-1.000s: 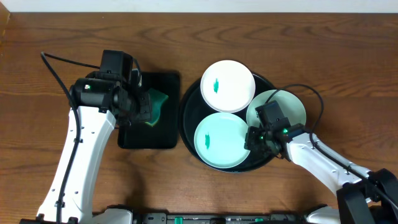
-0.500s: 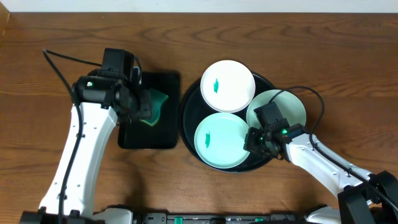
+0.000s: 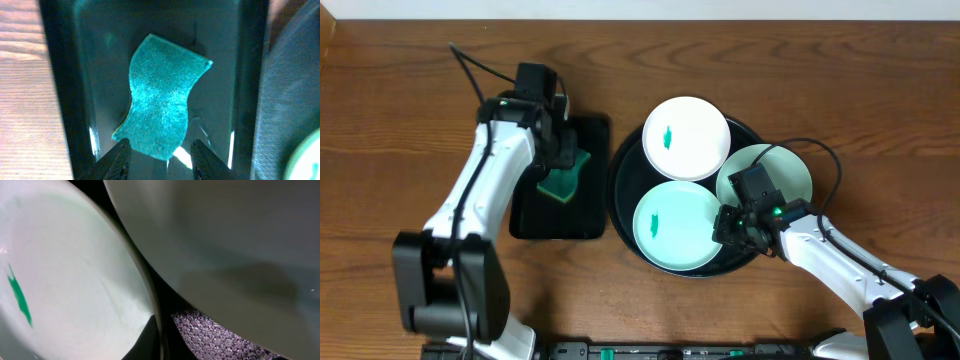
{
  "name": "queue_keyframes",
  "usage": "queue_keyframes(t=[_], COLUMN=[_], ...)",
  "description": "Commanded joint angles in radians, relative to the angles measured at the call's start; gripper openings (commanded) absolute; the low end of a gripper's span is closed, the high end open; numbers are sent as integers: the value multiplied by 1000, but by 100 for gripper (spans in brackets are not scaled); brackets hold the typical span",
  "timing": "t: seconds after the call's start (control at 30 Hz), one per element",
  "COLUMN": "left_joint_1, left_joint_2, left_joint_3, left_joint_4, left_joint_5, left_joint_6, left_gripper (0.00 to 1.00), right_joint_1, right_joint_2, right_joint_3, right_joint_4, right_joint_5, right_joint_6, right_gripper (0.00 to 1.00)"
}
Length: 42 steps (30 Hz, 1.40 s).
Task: Clean dirty plates on tray and stack at the side
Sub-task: 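Grasp the green sponge with the left gripper and lift it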
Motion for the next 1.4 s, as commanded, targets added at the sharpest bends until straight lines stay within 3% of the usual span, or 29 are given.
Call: queue_keyframes(t=[0.0,0.73,1.37], left_joint_1=[-2,-2,-2], left_joint_2=[72,143,143], left_joint_3=[-9,-15,-169], left_joint_4=[5,46,248], left_joint_5=[-23,-23,-18], left_joint_6=[39,34,34], left_gripper=[40,41,44], right_joint_1=[6,6,6], right_joint_2=[-16,-16,-16], right_joint_3=[19,19,19], right_joint_4=[-3,20,19], right_joint_5=[29,29,29], right_joint_6=[-7,-7,-7], right_gripper=[2,3,3])
